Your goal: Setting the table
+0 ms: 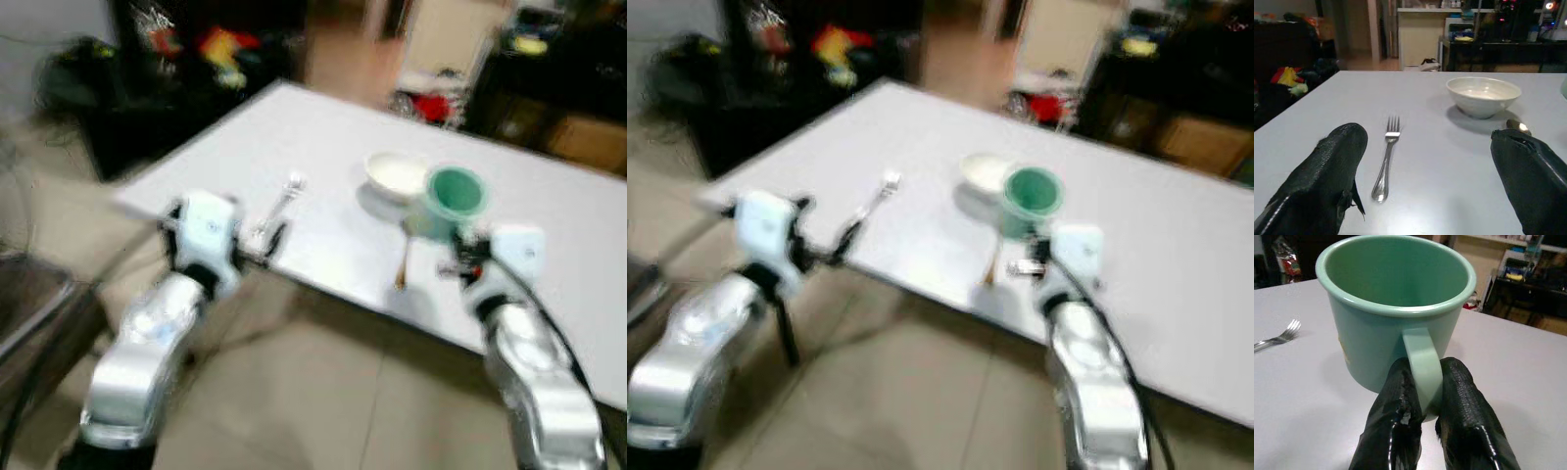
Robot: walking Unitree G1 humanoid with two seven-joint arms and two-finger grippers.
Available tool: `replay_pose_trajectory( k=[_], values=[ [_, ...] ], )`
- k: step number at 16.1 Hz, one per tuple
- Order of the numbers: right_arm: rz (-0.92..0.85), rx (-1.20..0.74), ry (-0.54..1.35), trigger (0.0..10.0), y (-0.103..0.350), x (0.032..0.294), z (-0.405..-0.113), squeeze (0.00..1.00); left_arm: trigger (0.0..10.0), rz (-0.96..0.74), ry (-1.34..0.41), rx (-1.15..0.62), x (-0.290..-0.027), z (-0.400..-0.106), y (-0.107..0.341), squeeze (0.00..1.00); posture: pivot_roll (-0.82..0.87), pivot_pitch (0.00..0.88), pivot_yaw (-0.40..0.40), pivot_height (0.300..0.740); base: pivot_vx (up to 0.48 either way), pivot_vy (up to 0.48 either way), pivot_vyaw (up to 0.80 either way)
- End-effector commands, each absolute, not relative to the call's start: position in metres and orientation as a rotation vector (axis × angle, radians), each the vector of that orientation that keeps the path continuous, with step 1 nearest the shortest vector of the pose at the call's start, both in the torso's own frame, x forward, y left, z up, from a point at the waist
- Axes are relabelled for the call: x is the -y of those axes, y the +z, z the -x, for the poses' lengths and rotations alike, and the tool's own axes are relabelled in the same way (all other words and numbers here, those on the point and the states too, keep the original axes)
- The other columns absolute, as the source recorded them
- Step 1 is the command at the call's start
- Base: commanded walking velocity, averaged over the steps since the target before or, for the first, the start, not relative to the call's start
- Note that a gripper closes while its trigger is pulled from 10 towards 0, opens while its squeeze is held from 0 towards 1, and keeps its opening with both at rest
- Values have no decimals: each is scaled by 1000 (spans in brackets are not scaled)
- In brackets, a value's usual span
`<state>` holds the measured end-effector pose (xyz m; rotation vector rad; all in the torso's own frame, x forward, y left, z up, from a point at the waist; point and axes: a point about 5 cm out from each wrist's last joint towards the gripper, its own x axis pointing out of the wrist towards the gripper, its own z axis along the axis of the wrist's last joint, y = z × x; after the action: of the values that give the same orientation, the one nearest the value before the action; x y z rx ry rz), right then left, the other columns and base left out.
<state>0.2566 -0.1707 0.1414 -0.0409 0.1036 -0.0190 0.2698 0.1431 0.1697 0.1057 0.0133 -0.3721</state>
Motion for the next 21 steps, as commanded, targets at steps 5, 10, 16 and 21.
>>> replay_pose_trajectory(
  k=[5,10,16,21],
  values=[
    [9,-90,-75,10000,148,187,-259,0,10000,-101,-411,0,-134,-271,174,0,45,0,-90,740,344,0,-160],
    [0,-111,-84,10000,145,190,-262,0,10000,-111,-433,-9,-133,-270,173,0,50,0,-90,740,316,0,0],
    [-55,-180,-151,10000,130,210,-295,0,10000,-90,-770,-85,-111,-252,172,0,50,0,-72,740,0,0,0],
    [-54,-276,-110,10000,107,210,-315,0,10000,-118,-835,-113,-110,-251,172,0,57,0,-65,740,0,0,0]
  ],
)
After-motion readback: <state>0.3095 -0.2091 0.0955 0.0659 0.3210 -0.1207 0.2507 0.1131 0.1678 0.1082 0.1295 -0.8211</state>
